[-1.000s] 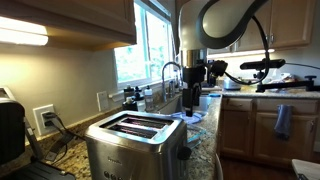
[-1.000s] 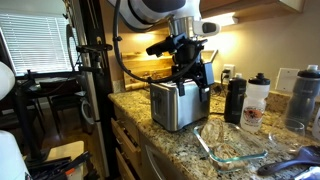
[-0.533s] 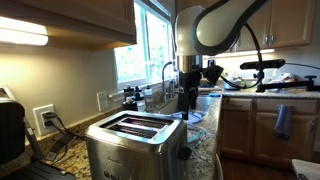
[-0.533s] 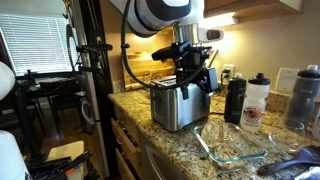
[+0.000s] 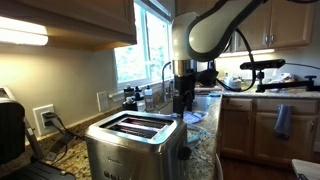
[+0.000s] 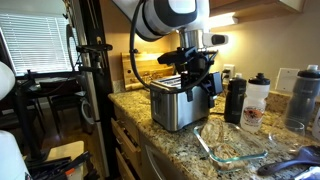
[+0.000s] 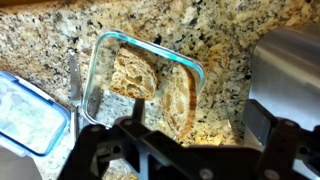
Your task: Put one slice of bread in the bread toaster
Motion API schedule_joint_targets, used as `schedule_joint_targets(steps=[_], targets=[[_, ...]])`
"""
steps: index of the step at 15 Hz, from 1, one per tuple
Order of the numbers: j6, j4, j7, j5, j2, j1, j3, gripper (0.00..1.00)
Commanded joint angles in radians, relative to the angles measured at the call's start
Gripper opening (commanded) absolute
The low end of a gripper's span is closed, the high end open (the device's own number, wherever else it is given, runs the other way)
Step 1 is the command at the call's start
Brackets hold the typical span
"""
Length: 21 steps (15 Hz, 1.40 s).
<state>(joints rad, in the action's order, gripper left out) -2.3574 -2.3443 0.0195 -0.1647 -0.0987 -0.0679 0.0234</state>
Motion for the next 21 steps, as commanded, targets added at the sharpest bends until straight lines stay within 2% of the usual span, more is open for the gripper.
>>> schedule_joint_targets(steps=[1, 21], targets=[[-0.026, 0.028, 0.023, 0.003, 0.037, 0.0, 0.01, 1.0], [-0.038, 0.17, 0.051, 0.026, 0.229, 0.006, 0.028, 1.0]])
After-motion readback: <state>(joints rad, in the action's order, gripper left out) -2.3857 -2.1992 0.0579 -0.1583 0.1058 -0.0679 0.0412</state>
